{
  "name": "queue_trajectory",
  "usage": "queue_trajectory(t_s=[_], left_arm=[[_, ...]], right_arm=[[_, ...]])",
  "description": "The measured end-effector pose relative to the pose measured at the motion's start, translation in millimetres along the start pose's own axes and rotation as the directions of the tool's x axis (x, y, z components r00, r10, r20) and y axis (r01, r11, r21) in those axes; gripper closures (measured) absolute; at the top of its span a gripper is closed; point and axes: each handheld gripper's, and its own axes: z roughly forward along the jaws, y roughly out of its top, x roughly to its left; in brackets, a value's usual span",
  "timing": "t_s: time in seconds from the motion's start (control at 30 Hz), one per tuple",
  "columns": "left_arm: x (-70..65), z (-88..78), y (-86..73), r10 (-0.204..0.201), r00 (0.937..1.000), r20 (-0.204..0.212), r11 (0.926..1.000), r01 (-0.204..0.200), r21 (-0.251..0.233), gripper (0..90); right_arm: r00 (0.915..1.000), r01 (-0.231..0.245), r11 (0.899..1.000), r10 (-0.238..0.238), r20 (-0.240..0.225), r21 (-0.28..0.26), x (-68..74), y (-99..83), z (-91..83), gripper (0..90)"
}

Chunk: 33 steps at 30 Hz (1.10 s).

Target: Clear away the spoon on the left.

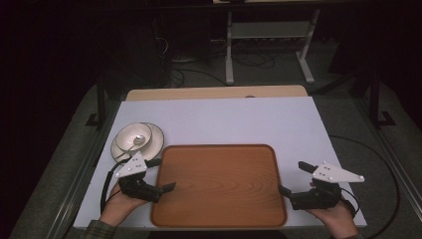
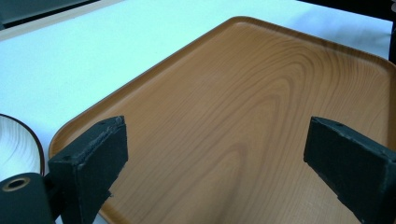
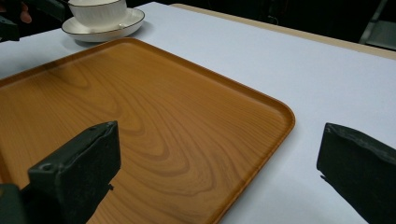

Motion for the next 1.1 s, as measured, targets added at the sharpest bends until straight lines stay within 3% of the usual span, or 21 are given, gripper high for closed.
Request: queue_trajectory(t_s=[0.33,0.53,0.73,0.93,1.1], left_arm=[[4.4,-5.6,2.1,-0.010,0.9999,0.000,0.9998,0.010,-0.019,25.3],[11.0,-11.9,3.4,-0.040,0.9991,-0.013,0.9990,0.039,-0.019,56.5],[18.9,-15.3,2.8,-0.072,0.9973,-0.016,0.9974,0.072,0.000,78.2],[26.1,-19.9,2.0,-0.100,0.9944,-0.033,0.9947,0.101,0.020,89.5],[29.8,-23.3,1.0,-0.105,0.9934,-0.047,0.9940,0.106,0.028,89.8]], right_arm=[[1.0000,-0.005,1.000,0.005,0.006,-0.003,-0.2,-0.2,1.0,0.0],[1.0000,-0.006,1.000,0.006,0.008,-0.004,-0.3,-0.2,1.2,0.0],[1.0000,-0.001,1.000,0.001,0.003,0.000,-1.3,-0.3,2.6,0.0],[1.0000,0.002,1.000,-0.002,0.001,0.006,-0.7,-0.4,3.5,0.0],[1.0000,0.002,1.000,-0.002,-0.001,0.006,-0.5,-0.1,4.3,0.0]])
